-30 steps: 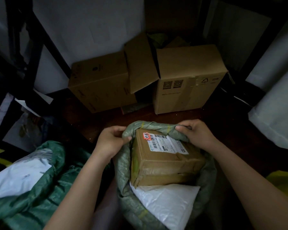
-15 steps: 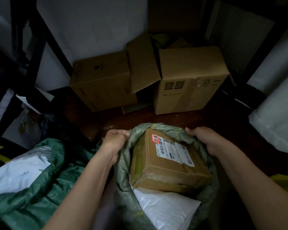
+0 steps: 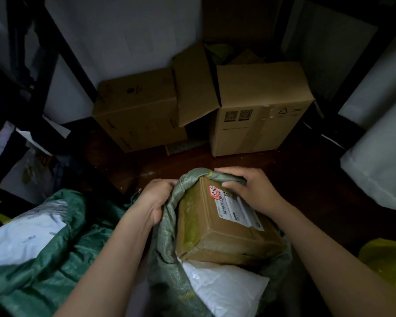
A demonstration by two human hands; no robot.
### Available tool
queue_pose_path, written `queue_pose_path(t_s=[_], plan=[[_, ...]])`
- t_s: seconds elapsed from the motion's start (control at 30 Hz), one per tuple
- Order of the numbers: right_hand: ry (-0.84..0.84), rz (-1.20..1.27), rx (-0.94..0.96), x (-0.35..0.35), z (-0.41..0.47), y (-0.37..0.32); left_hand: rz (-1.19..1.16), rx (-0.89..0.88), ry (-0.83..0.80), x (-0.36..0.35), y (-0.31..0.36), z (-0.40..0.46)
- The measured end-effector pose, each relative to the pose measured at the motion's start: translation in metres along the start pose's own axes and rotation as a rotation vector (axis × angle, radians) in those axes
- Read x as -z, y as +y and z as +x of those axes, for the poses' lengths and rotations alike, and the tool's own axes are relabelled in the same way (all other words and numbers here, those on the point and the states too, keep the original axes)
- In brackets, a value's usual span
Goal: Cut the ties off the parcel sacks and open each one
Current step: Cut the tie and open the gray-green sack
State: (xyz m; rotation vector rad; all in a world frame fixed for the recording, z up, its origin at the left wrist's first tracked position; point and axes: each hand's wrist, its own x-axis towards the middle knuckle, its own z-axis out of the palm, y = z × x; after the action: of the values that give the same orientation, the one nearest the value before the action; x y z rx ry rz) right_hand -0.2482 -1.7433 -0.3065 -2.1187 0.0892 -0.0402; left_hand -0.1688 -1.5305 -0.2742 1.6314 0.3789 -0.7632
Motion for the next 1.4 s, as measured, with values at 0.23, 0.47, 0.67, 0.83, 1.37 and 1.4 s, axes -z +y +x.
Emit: queue_pose_path(t_s=[0.23,0.47,0.67,0.83,1.37,1.4], plan=[[0.05,0.031,-0.181,0.003,0.0,-0.003,0.066,-0.175,0.091,0.008,0.006,-0.001],[0.087,0.23,-0.608,-0.003,0.002,0.005,0.483,-0.151,0.081,0.021,0.004,-0.008],[0.176,0.447,-0.84,-0.005,0.01,0.009,0.799,-0.24,0.283,0.03,-0.014,0.006],[0.172,0.587,-0.928,0.009,0.008,0.01,0.221,-0.137,0.223,0.031,-0.017,0.02],[0.484,0.791,-1.063,0.015,0.007,0.031,0.097,-0.021,0.201,0.032,-0.016,0.03],[0.489,0.79,-1.047,0.015,0.008,0.031,0.078,0.005,0.223,0.034,-0.016,0.032]])
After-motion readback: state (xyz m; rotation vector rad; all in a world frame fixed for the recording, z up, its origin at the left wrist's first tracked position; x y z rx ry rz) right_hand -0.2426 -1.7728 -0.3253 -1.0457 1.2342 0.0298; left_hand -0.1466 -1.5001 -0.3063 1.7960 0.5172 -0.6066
